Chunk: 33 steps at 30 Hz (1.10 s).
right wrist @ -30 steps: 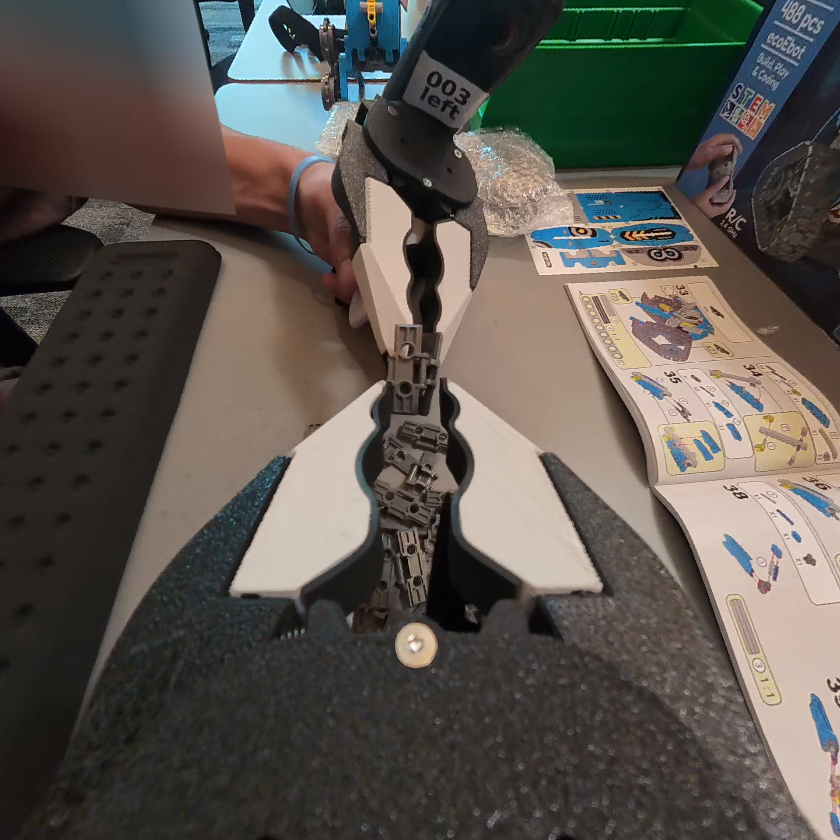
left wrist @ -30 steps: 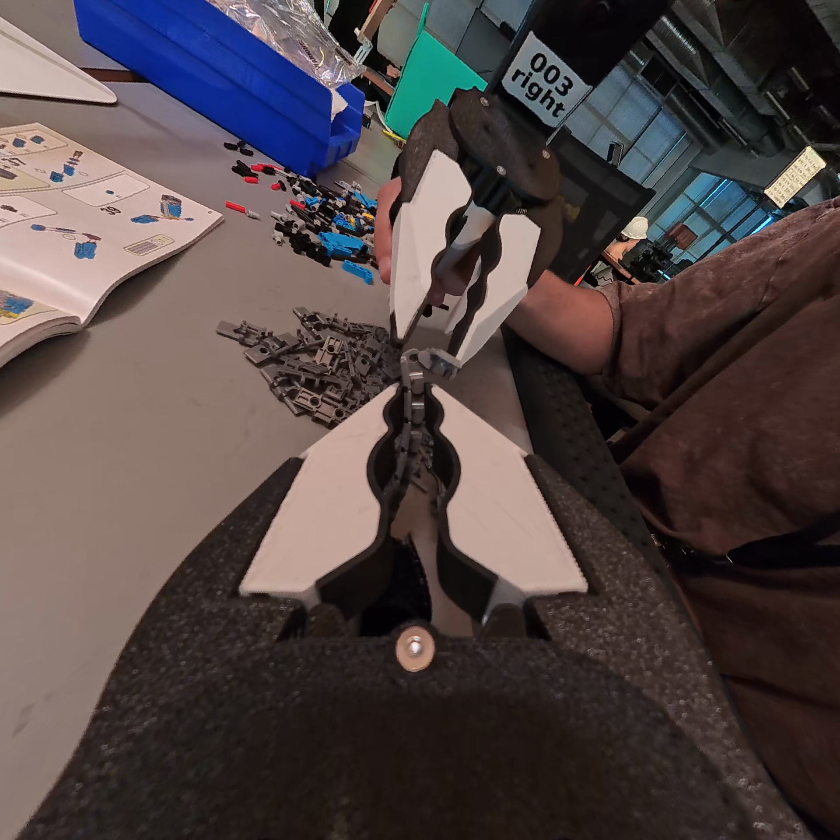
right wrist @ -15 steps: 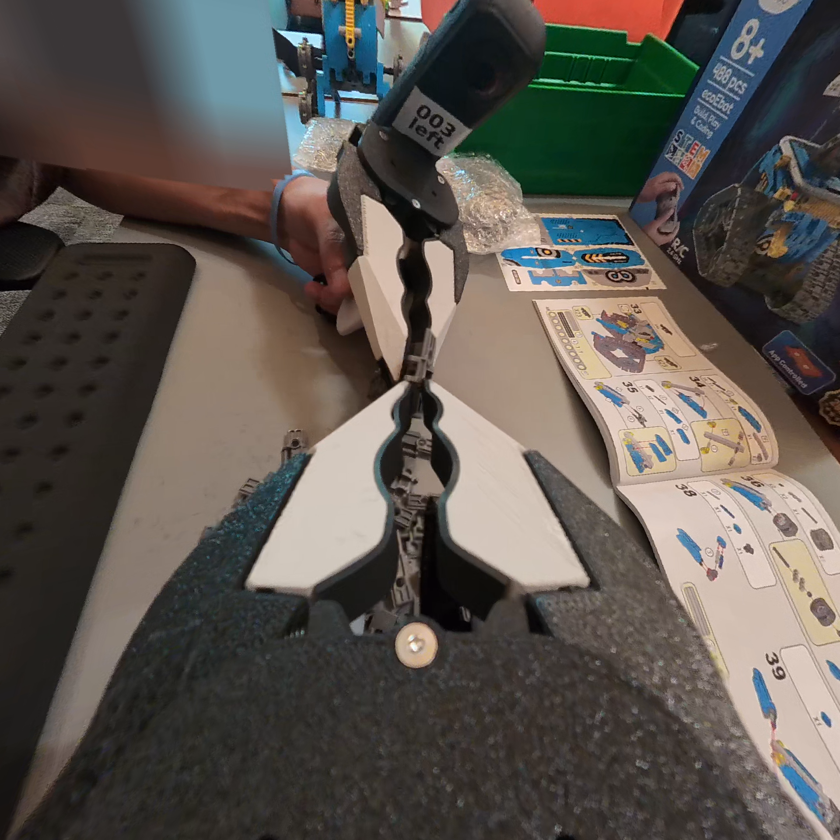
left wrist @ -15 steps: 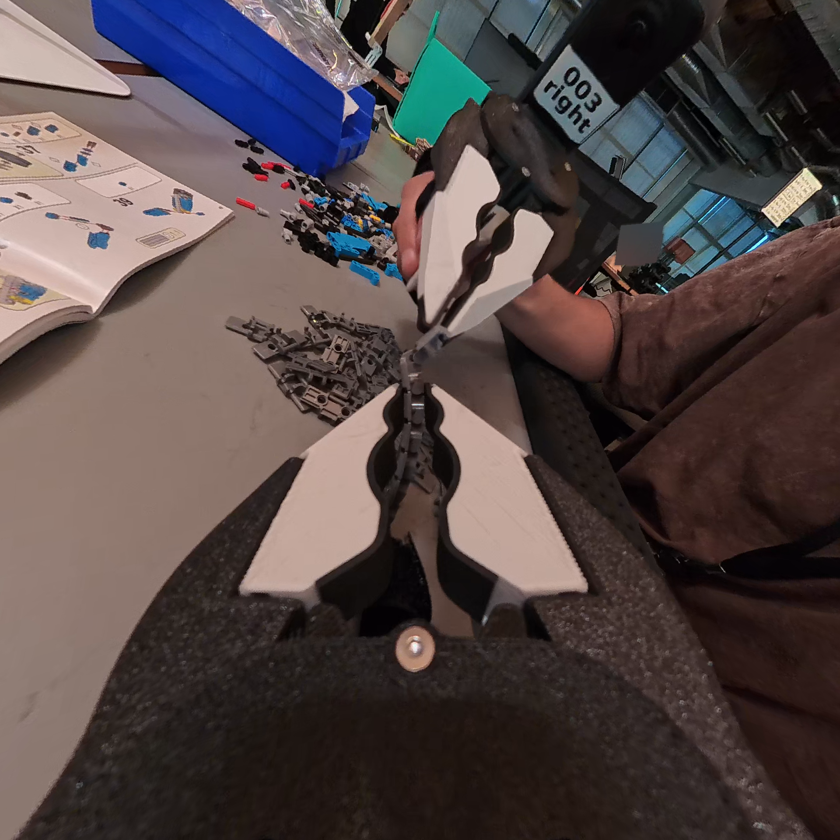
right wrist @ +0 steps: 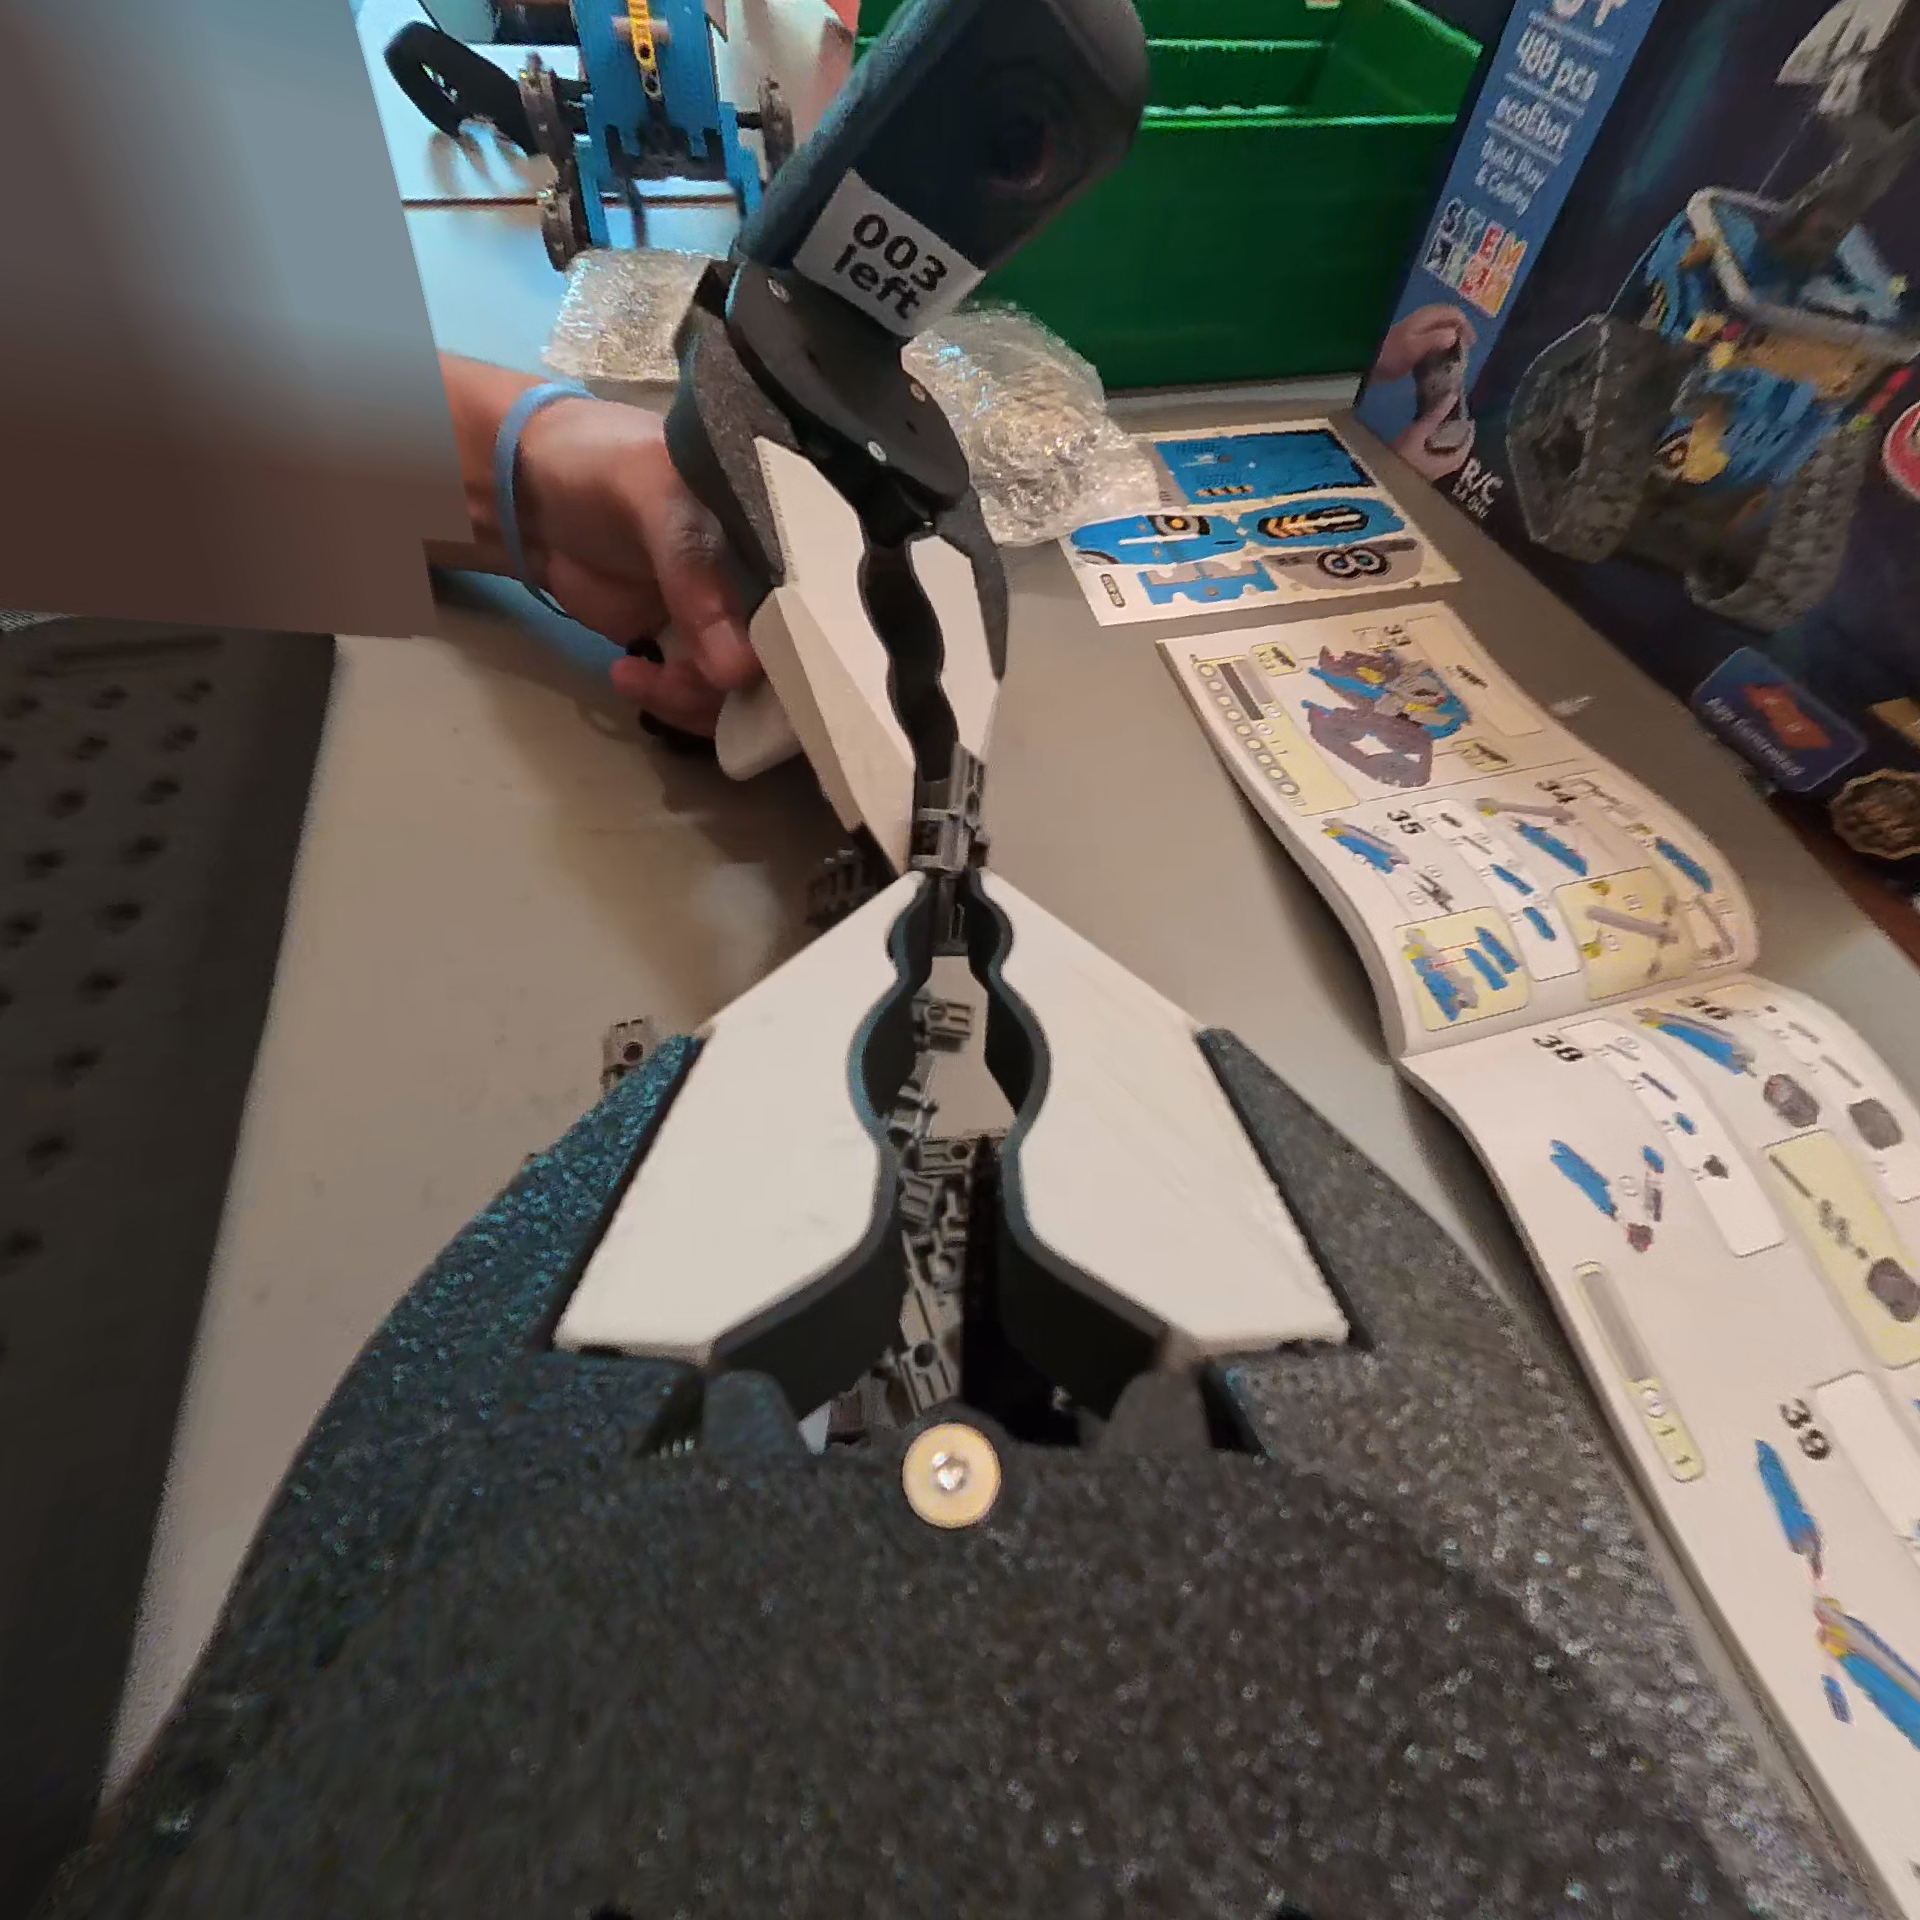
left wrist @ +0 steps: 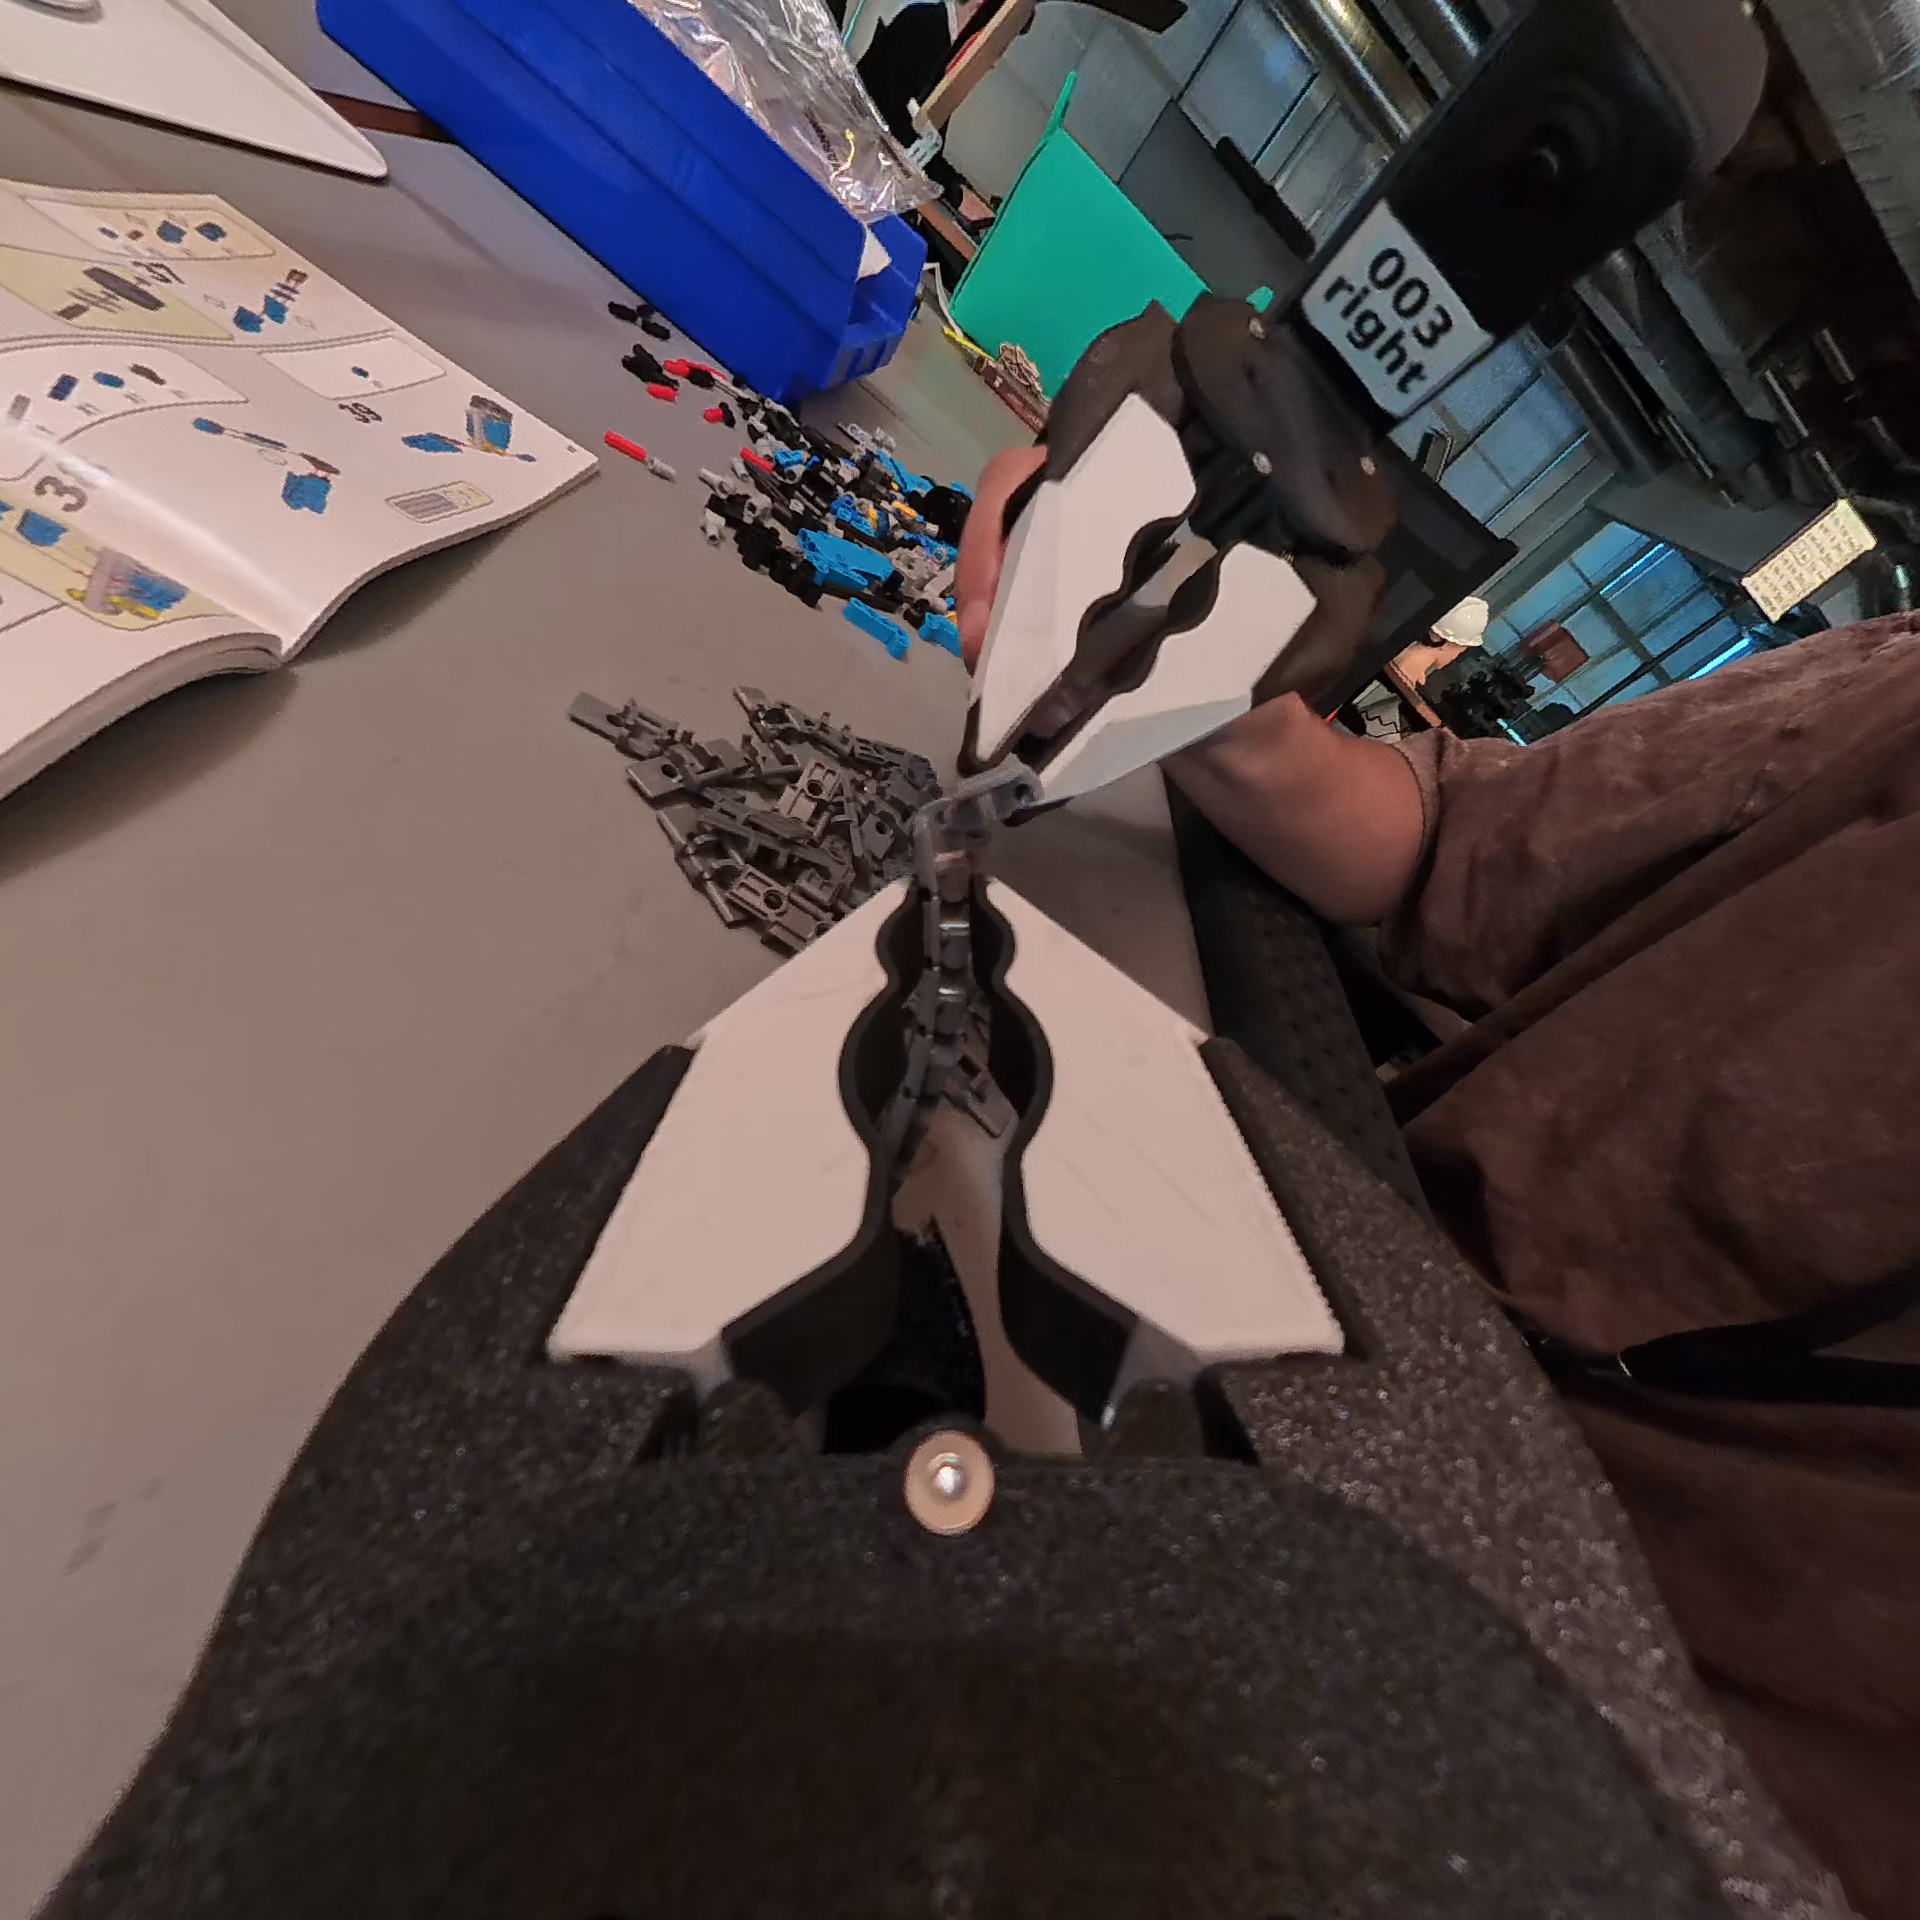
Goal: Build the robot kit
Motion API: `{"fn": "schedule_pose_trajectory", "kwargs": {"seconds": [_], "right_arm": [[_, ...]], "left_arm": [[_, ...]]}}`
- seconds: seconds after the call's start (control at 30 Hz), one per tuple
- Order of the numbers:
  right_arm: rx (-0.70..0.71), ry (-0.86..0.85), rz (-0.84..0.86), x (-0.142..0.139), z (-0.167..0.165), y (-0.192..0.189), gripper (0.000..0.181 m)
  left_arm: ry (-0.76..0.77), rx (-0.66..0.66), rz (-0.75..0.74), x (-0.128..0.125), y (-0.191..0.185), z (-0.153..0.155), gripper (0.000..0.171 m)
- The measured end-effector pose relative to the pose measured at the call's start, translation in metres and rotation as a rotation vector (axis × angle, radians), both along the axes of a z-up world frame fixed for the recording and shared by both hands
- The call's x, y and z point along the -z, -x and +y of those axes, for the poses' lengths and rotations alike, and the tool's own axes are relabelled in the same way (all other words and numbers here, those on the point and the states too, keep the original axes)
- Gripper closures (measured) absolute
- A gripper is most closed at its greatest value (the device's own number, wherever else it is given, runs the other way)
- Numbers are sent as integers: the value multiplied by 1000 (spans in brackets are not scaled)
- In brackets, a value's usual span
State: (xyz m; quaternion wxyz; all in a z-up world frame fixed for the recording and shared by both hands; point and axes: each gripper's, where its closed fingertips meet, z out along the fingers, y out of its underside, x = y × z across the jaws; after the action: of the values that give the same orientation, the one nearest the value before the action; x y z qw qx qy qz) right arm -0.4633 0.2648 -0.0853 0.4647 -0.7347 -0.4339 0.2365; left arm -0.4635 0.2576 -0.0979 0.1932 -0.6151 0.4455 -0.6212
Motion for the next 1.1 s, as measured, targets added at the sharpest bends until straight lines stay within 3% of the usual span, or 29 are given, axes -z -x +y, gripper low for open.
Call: {"fn": "schedule_pose_trajectory", "kwargs": {"seconds": [0.23, 0.63, 1.1], "right_arm": [[-7, 50, 62, -2, 1, 1, 176], [-126, 369, 323, -14, -17, 6, 174], [-120, 367, 345, -15, -14, 5, 175]], "left_arm": [[12, 18, -20, -3, 2, -1, 165], [-17, 154, -95, -13, 9, -23, 164], [12, 157, -109, -16, 9, -22, 164]]}}
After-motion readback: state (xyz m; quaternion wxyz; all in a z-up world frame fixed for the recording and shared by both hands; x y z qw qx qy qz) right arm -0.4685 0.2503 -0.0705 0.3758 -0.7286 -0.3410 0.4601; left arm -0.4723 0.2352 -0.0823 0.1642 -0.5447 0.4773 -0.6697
